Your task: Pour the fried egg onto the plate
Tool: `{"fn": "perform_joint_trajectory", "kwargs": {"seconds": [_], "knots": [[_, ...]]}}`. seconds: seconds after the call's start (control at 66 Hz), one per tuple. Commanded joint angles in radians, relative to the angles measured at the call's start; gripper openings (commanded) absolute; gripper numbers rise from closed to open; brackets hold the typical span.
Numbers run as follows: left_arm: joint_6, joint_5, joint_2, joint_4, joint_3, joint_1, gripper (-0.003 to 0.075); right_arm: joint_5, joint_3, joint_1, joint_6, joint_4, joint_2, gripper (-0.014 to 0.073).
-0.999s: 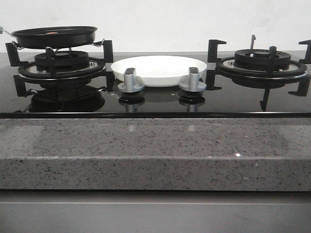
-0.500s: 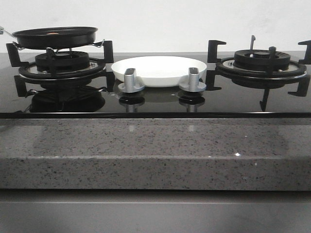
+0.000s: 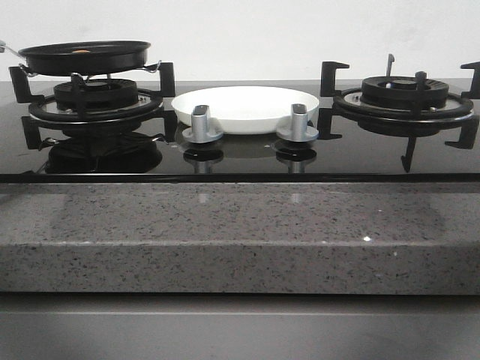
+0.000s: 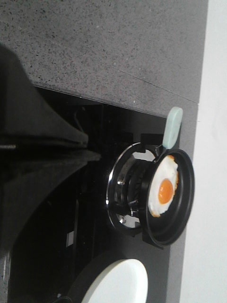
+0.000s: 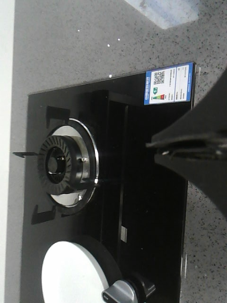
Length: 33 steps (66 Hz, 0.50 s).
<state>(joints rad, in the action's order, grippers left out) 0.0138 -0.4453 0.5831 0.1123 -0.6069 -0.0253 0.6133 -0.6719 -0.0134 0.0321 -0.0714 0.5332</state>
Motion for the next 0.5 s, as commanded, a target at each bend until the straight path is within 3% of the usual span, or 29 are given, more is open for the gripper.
{"fn": "perform_joint_trajectory", "kwargs": {"seconds": [0.0,0.045,0.091,0.197,0.242,0.333,0.485], "knots": [[-0.004,0.078,0.028,-0.005,-0.028,0.002,0.0058,-0.089,-0.033,-0.003,0.002,-0.007,0.026,0.0015],[-0.004,0.078,0.036,-0.018,-0.028,0.002,0.0123,-0.099,-0.033,-0.003,0.002,-0.007,0.033,0.0095],[-0.004,0.08,0.042,-0.02,-0.028,0.002,0.0237,-0.109,-0.033,-0.003,0.002,-0.007,0.04,0.0184],[-0.004,0.089,0.042,-0.028,-0.028,0.002,0.0451,-0.131,-0.033,-0.003,0.002,-0.007,0.054,0.0456],[-0.004,0.092,0.042,-0.035,-0.028,0.002,0.0504,-0.143,-0.033,-0.003,0.002,-0.01,0.065,0.0547],[-0.004,0.09,0.042,-0.039,-0.028,0.002,0.0529,-0.155,-0.036,-0.003,0.002,-0.046,0.089,0.0624],[-0.004,0.095,0.042,-0.036,-0.03,-0.041,0.0525,-0.073,-0.095,0.031,0.03,-0.15,0.183,0.0622]]}}
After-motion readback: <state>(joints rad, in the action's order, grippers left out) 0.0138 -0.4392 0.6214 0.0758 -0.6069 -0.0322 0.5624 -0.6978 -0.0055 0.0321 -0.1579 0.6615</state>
